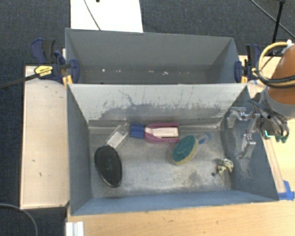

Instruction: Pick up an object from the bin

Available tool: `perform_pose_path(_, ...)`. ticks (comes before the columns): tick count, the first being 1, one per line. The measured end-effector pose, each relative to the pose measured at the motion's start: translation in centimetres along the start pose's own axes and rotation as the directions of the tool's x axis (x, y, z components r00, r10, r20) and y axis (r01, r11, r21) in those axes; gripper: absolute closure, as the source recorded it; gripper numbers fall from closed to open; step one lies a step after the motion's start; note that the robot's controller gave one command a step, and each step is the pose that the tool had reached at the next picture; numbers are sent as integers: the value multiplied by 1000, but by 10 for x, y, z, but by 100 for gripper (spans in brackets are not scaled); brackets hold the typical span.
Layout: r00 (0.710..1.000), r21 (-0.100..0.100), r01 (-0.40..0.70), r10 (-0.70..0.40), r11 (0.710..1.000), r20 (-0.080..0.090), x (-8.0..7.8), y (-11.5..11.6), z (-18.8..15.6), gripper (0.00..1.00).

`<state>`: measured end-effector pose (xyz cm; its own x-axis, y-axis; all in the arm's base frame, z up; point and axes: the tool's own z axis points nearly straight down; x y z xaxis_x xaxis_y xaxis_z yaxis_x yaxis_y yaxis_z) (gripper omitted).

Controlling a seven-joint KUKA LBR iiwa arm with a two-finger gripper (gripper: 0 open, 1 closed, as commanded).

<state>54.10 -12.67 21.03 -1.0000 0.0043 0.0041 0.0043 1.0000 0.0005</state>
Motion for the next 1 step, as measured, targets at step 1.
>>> perform_pose_path(1,881,0,474,-474,881,2,-34,91,142,0)
